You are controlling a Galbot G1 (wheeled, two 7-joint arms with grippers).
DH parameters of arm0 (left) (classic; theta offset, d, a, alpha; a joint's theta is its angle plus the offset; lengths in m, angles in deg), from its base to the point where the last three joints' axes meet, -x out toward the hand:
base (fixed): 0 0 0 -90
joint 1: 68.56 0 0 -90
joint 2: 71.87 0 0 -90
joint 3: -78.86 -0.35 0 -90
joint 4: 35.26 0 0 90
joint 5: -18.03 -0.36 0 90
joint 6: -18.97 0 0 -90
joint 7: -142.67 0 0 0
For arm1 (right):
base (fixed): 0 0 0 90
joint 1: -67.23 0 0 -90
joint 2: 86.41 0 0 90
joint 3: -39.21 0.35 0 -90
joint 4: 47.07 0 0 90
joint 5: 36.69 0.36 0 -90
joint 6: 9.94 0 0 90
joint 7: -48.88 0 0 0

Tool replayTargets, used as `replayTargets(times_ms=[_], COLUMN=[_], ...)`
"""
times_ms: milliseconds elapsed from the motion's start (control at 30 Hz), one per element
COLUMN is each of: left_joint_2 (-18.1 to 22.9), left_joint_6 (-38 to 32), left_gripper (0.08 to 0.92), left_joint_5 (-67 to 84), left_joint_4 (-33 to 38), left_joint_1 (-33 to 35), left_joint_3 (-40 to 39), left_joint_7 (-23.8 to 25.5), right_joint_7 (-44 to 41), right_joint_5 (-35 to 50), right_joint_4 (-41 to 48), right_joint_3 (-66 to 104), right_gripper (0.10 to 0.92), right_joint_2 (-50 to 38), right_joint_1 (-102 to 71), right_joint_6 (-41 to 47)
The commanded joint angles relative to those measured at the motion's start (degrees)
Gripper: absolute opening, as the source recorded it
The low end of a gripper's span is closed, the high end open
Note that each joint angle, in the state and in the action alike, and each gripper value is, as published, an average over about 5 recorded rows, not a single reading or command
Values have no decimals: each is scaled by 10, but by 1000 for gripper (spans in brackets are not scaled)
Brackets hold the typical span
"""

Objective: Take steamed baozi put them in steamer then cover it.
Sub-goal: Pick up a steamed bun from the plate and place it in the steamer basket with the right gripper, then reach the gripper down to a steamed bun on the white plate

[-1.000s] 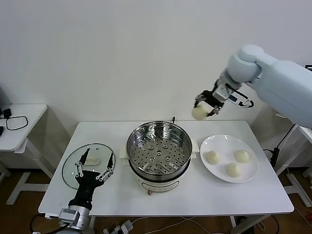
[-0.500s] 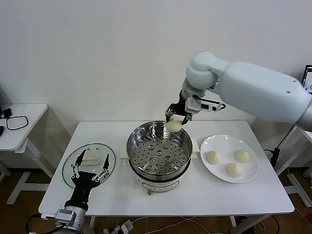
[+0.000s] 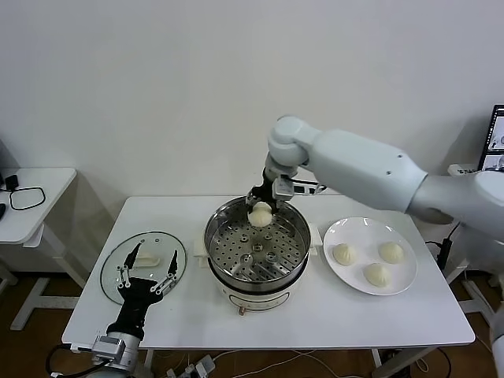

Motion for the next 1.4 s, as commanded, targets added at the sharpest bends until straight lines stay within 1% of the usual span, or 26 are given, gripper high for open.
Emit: replayTargets(times_ms=[33, 400, 500, 600, 700, 867, 933, 1033, 1167, 1233, 1300, 1400], left_joint_2=[-1, 0, 0, -1, -1, 0, 0, 0, 0, 0, 0, 1], left_joint_6=[-1, -3, -3, -3, -3, -3, -3, -3, -2, -2, -2, -3], left_gripper=[823, 823, 823, 823, 823, 823, 823, 823, 823, 823, 823, 823], left_joint_5=[1, 2, 3, 4, 4, 4, 3, 2, 2, 1, 1, 0], left_joint_4=[-5, -6, -4, -3, -2, 1, 4, 10, 20, 25, 29, 33], left_joint_1=[0, 0, 2, 3, 4, 5, 6, 9, 15, 20, 23, 27], left_joint_3=[6, 8, 10, 12, 12, 5, 2, -1, -4, -5, -5, -4], left_joint_7=[2, 3, 4, 4, 4, 3, 3, 2, 1, 1, 1, 1], right_joint_7=[25, 39, 39, 25, 2, -42, -65, -96, -103, -99, -93, -76], right_joint_5=[-62, -68, -62, -33, 38, 189, 250, 319, 369, 379, 381, 383], right_joint_4=[77, 87, 78, 58, 17, -69, -107, -155, -177, -176, -167, -141], right_joint_3=[25, 26, 25, 17, -1, -38, -55, -81, -117, -129, -133, -133], right_gripper=[662, 686, 723, 788, 818, 822, 823, 823, 823, 823, 823, 823], right_joint_2=[49, 55, 50, 35, -3, -98, -144, -219, -306, -337, -359, -374], right_joint_1=[-38, -51, -47, -32, -3, 83, 124, 168, 178, 168, 148, 106], right_joint_6=[-28, -27, -25, -18, 9, 101, 161, 261, 376, 414, 438, 447])
